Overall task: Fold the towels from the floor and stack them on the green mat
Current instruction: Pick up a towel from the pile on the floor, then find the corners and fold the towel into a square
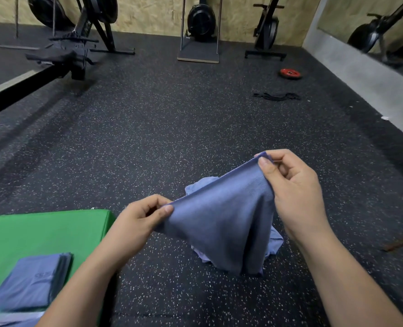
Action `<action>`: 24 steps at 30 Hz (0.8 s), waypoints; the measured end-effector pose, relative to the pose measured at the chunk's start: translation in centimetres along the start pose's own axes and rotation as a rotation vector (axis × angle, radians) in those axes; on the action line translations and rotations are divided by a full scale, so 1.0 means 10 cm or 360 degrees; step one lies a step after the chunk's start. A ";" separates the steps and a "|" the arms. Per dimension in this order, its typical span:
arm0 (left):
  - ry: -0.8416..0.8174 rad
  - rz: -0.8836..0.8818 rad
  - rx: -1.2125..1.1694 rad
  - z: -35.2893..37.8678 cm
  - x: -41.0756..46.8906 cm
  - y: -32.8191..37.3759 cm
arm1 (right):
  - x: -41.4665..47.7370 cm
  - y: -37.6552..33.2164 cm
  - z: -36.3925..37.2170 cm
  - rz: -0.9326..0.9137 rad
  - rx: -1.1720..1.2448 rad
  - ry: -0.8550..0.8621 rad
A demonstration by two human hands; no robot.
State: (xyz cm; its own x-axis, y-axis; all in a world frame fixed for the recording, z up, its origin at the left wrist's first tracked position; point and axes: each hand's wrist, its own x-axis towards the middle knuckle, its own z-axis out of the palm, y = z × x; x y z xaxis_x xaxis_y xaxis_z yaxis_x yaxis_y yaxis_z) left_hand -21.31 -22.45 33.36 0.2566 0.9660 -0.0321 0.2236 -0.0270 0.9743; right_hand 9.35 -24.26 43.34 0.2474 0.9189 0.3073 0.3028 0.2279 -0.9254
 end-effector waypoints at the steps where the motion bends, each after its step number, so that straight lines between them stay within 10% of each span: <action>1: 0.0013 -0.0005 0.0023 -0.03 0.01 -0.03 | 0.00 0.01 -0.02 -0.0012 -0.0018 0.0029; 24: 0.0782 -0.0087 -0.0248 -0.05 0.08 0.05 | 0.03 0.11 -0.05 0.0082 -0.0070 0.0168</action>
State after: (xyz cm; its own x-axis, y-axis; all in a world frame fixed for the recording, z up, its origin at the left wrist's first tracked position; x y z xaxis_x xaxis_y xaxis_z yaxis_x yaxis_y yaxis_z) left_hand -21.49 -21.54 33.97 -0.2318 0.9727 -0.0120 0.0722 0.0295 0.9970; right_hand 10.24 -23.86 42.57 0.3583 0.8896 0.2832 0.3265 0.1648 -0.9307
